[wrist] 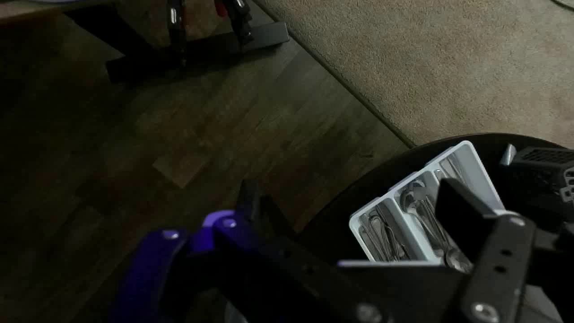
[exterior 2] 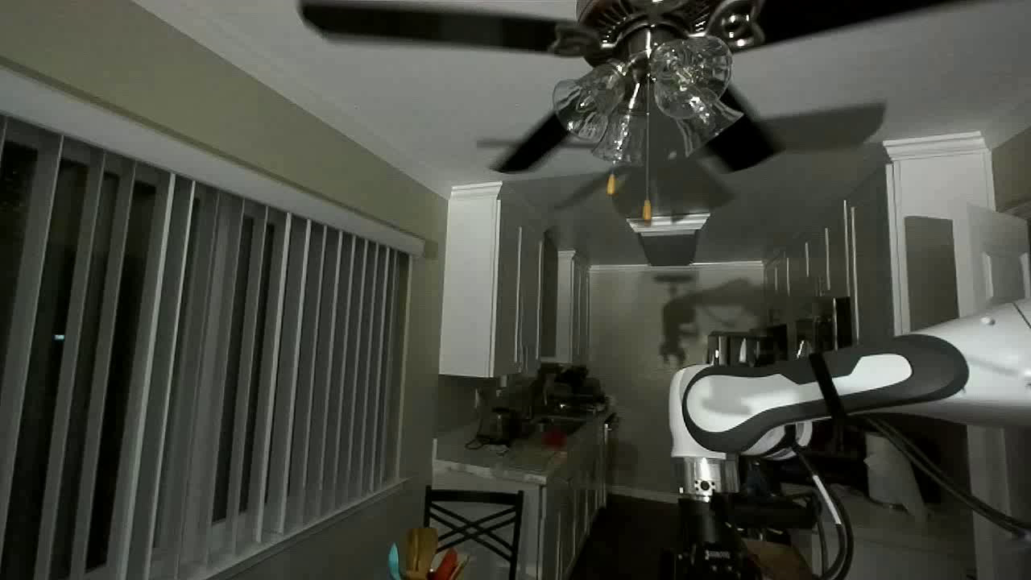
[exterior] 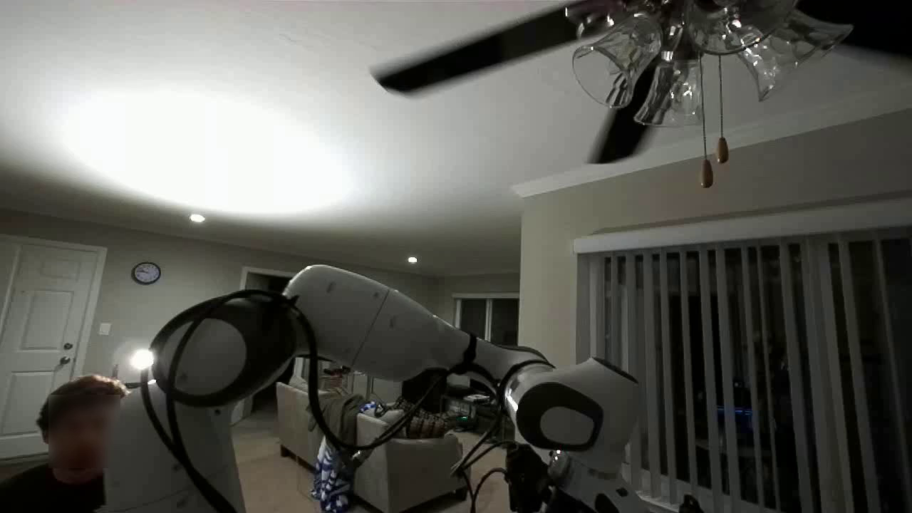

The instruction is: Pull the string to the right downwards to turn on the chandelier

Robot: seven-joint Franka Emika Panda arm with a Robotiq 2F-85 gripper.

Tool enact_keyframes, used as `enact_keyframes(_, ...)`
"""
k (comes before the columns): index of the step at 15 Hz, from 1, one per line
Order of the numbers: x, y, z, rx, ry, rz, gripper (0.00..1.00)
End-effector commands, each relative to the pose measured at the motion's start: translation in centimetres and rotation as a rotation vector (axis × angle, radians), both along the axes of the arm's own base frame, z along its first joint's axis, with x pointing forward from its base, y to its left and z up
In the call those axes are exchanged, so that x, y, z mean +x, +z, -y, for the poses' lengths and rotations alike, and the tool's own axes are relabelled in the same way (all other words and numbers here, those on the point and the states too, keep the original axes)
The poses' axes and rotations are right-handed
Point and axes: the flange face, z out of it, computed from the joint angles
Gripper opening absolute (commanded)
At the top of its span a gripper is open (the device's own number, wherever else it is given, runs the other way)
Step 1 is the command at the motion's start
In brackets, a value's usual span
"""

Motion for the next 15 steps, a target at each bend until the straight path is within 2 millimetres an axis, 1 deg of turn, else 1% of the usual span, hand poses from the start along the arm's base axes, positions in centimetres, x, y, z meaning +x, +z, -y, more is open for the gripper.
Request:
enact_keyframes(1, 0.0, 0.0, 0.0, 0.0, 0.0, -0.001, 1.0)
enact_keyframes(7, 0.0, 0.0, 0.0, 0.0, 0.0, -0.001, 1.0)
enact_keyframes(8, 1.1, 0.3, -0.5, 0.011, 0.032, 0.068, 1.0)
enact_keyframes(9, 2.4, 1.1, -0.6, 0.011, 0.055, 0.157, 1.0)
enact_keyframes(11, 4.3, 2.1, -0.8, -0.001, 0.078, 0.277, 1.0)
enact_keyframes(13, 5.9, 3.3, -0.9, -0.04, 0.109, 0.395, 1.0)
enact_keyframes(15, 7.3, 5.0, -0.7, -0.084, 0.114, 0.513, 1.0)
